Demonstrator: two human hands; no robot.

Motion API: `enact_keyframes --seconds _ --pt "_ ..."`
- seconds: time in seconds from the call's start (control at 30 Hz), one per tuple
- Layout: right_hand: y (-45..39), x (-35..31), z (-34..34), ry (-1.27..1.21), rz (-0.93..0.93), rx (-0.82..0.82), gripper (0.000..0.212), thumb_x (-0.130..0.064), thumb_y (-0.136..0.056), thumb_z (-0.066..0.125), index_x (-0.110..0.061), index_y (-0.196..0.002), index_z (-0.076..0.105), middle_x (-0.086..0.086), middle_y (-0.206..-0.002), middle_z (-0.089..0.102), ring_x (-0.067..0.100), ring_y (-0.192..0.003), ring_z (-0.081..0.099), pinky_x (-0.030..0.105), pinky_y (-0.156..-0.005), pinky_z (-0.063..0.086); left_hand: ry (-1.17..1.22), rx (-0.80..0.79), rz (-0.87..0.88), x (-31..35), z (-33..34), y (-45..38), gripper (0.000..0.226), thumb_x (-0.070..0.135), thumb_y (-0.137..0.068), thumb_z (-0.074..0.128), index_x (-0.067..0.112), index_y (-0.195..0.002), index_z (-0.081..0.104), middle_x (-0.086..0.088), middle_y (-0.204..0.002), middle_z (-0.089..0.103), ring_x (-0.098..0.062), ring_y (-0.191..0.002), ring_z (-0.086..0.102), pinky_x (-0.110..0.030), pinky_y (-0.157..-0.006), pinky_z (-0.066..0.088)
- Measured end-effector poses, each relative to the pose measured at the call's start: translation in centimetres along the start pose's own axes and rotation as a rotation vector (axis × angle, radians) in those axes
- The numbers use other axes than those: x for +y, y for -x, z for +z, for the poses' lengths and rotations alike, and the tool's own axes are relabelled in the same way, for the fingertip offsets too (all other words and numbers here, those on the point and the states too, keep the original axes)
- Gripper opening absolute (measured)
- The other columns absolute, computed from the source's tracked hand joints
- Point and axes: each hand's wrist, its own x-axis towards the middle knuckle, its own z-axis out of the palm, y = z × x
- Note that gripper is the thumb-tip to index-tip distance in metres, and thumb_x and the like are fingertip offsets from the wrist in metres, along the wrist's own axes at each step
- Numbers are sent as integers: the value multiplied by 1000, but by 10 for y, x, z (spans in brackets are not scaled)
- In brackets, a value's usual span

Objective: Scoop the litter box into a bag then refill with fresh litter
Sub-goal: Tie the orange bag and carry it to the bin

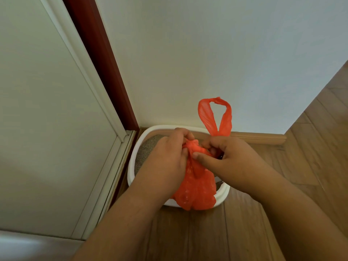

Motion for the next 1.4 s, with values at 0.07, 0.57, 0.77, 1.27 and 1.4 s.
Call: enact_keyframes --seconds 0.07,0.57,0.77,1.27,1.4 --pt "0 3 0 -16 28 17 16 -47 -87 72 -31 -91 69 -5 -71 59 8 -66 56 27 -64 50 9 -2 -10 -1 1 1 17 26 -105 51 42 -113 52 15 -105 60 -1 -94 58 -13 -72 43" --pt "-3 3 -5 -81 87 14 18 -40 -93 67 -28 -80 71 -1 -68 64 11 -69 61 39 -74 55 0 -10 127 -8 3 -2 18 25 -108 49 31 -115 64 13 -114 55 -5 -109 51 -18 -93 42" --pt "-3 4 -3 -412 276 -79 22 -34 -95 67 -17 -87 79 5 -81 74 24 -77 66 49 -87 58 94 144 113 -3 -1 1 31 11 -96 63 37 -98 48 15 -95 64 0 -92 62 -15 -74 51" --pt "-1 3 -3 -987 304 -214 18 -12 -93 64 4 -100 69 4 -68 52 11 -60 40 29 -63 32 131 130 193 -7 -1 0 19 41 -89 74 31 -106 76 20 -108 60 -3 -108 60 -29 -92 57" --pt "-2 -1 -3 -1026 275 -203 15 -15 -94 64 -1 -100 67 3 -69 50 11 -60 39 29 -63 32 93 138 184 -4 0 -1 7 28 -99 68 25 -104 72 18 -108 59 -2 -106 57 -17 -89 51"
